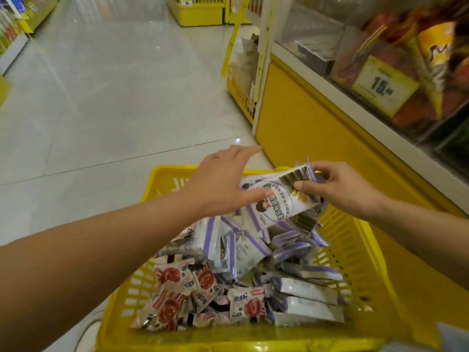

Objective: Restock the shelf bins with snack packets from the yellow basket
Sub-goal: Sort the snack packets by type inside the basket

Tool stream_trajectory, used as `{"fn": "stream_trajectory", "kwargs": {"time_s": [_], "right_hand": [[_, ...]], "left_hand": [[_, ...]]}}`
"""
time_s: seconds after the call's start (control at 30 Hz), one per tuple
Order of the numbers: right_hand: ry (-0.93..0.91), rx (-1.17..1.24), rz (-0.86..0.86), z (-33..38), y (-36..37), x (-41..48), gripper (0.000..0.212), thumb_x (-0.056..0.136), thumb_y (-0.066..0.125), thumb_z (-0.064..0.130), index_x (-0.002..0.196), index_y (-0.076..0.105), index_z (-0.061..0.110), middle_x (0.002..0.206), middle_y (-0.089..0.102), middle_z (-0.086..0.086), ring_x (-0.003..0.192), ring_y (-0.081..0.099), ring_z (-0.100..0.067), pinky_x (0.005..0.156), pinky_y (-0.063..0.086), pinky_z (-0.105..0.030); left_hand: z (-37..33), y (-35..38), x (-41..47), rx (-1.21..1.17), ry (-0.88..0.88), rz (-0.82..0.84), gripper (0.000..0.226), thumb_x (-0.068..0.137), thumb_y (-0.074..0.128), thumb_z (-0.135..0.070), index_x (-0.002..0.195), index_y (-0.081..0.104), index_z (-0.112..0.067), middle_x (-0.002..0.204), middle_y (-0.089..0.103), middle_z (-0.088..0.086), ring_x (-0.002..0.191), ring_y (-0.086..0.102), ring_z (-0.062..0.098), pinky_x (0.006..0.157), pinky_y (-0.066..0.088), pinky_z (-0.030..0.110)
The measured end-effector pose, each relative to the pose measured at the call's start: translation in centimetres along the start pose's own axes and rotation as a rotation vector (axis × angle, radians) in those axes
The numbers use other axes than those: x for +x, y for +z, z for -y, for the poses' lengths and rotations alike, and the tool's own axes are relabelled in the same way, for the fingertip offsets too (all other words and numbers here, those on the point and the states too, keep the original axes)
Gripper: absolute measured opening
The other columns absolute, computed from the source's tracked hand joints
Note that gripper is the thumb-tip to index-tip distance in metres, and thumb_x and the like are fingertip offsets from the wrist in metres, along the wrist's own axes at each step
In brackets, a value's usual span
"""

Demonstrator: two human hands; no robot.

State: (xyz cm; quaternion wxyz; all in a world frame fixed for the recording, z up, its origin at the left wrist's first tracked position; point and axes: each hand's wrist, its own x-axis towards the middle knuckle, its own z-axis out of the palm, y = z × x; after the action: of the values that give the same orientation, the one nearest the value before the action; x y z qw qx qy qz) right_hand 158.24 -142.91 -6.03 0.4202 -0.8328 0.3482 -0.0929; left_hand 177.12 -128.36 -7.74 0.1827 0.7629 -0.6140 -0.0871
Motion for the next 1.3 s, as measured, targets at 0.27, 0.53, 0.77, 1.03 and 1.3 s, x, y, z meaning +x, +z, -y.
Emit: {"fn": "stream_trajectory", "kwargs": {"time_s": [0.27,0.53,0.77,1.03,1.3], "right_hand": [[0.034,-0.133,0.259,-3.7,-3.6,-1.9,0.019,0.078,0.076,0.024,0.095,0.068,0.019,0.1,0.071,-0.006,0.085,0.068,-0.022,0.071,0.054,-0.032],[0.07,-0.457,0.089,-6.1,-6.0,-1.9,0.037,0.082,0.069,0.008,0.117,0.062,0.019,0.116,0.059,0.008,0.085,0.054,0.0,0.069,0.047,-0.014],[0.035,-0.304,0.297,-5.9,-5.7,-2.1,0.024,0.083,0.064,0.008,0.097,0.062,0.027,0.089,0.051,0.028,0.067,0.051,0.026,0.051,0.041,-0.001],[-0.084,-0.763,0.262,-6.6,-3.6,0.6,0.035,0.086,0.061,0.012,0.116,0.056,0.029,0.124,0.057,0.009,0.097,0.053,-0.002,0.071,0.042,-0.014],[-0.155,-1.061,0.339,-9.5,2.4,-3.2,0.091,0.073,0.053,0.07,0.146,0.023,0.024,0.153,0.021,-0.005,0.135,0.026,-0.03,0.107,0.029,-0.046]], "left_hand": [[-5.3,7.4,1.1,-0.703,-0.214,0.436,0.043,0.085,0.065,-0.046,0.122,0.057,-0.027,0.11,0.068,-0.005,0.095,0.067,0.011,0.088,0.052,0.036],[-5.0,13.1,0.6,-0.915,-0.537,0.173,0.031,0.092,0.054,-0.047,0.118,0.051,-0.03,0.113,0.063,-0.009,0.088,0.061,0.0,0.071,0.046,0.022],[-7.6,16.7,3.3,-0.887,-0.466,0.265,0.053,0.098,0.032,-0.053,0.145,0.027,-0.029,0.146,0.038,-0.004,0.132,0.036,0.014,0.103,0.028,0.028],[-6.7,16.8,3.4,-0.86,-0.432,0.324,0.061,0.097,0.026,-0.058,0.151,0.02,-0.031,0.158,0.018,-0.011,0.144,0.019,0.011,0.11,0.015,0.027],[-6.1,17.1,1.5,-0.92,-0.284,0.397,0.058,0.096,0.053,-0.037,0.146,0.026,-0.039,0.134,0.043,-0.027,0.117,0.046,-0.016,0.086,0.041,0.004]]}}
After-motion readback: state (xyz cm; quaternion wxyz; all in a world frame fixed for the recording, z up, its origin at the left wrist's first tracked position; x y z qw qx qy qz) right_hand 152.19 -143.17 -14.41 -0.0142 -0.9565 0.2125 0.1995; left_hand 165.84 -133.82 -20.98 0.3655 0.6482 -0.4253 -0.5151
